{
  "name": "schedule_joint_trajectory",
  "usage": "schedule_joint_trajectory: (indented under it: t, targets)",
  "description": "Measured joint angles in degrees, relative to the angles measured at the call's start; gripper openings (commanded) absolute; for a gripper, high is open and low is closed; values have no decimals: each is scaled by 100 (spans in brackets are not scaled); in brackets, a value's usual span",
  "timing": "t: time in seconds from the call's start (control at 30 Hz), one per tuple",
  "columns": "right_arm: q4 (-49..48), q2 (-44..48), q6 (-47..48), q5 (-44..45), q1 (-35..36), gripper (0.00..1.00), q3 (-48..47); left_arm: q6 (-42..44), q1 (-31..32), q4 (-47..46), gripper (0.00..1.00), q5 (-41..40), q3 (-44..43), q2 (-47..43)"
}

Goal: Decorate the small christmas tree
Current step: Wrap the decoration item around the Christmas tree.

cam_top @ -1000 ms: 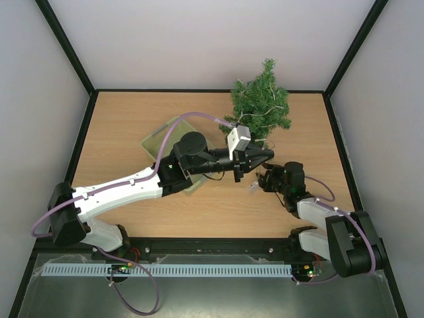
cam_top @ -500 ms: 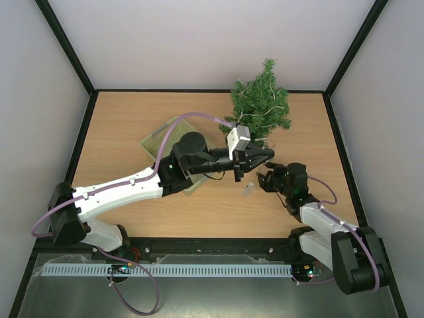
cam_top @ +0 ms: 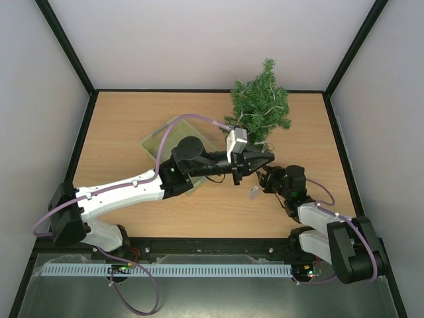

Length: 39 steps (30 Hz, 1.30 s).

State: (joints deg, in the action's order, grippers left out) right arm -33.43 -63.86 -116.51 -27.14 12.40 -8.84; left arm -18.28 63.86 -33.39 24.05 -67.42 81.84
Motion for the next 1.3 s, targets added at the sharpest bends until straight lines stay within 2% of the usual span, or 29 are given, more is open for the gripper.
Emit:
schedule_joint_trajectory:
  t: [0.07,0.2,0.33,0.43,0.67,0.83,1.0,1.1,1.3]
  targets:
    - [-76,-2,-55,22,0,34,72,-28,0,-28,2,0,39,0]
    - [-192,-33,-63,48,0,17,83,-57,2,-70,3,0,85,0]
    - [-302,-33,-96,122,0,13,87,-107,9,-122,3,11,111,-2]
    - [-365,-57,-87,146,0,2,87,-151,11,-210,2,28,173,-15]
    - [-483,98,50,516,0,2,221,-122,11,-133,2,-11,297,-166]
    - [466,1241,570,1314,-2,2,83,57,11,129,2,-208,444,-450]
    - [1921,2249,1545,2487,-44,2,-776,184,11,310,2,-350,579,-647]
    - [2669,2446,2358,3233,-72,2,-1600,271,11,420,3,-420,592,-680]
    - [3442,2245,3963,4214,-87,2,-3211,396,11,680,3,-546,632,-717]
